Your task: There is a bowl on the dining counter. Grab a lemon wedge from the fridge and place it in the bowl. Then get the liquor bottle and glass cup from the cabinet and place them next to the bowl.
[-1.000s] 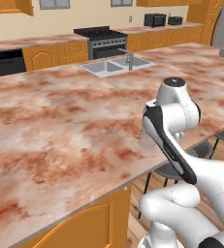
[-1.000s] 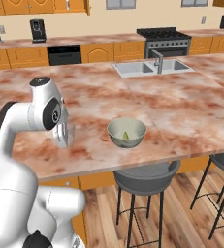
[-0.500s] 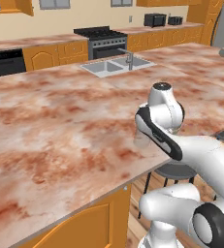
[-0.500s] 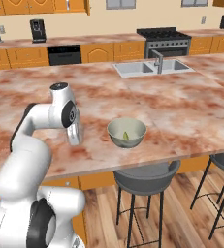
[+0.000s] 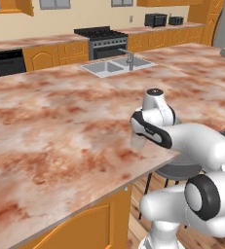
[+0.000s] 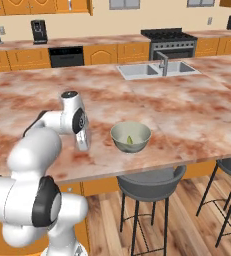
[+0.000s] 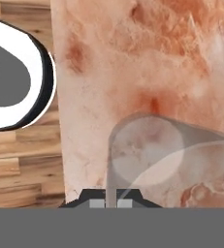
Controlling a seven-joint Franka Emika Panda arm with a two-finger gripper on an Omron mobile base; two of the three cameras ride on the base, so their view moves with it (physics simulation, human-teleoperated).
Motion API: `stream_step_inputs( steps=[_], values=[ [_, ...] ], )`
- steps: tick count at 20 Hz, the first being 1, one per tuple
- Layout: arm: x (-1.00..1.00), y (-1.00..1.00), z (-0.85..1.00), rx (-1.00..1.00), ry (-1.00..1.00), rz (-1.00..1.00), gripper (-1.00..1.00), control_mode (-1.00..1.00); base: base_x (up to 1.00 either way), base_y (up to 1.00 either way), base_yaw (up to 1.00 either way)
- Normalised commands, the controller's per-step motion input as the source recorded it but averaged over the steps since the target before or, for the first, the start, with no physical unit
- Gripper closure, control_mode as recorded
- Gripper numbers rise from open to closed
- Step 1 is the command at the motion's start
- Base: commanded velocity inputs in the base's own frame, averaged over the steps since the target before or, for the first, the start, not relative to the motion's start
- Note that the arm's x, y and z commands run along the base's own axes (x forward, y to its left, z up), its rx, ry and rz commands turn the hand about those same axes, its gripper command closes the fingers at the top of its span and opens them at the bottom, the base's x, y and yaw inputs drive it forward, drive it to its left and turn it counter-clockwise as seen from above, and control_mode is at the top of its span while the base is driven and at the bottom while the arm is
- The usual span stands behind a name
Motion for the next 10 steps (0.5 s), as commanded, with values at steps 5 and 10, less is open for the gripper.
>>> stream_step_inputs(
  steps=[5,10],
  values=[
    [0.40,0.00,-0.40,0.00,0.00,0.00,1.00,-1.00,0.00,0.00,0.00],
    [0.40,0.00,-0.29,-0.01,0.03,0.00,1.00,-1.00,0.00,0.00,0.00]
  ],
)
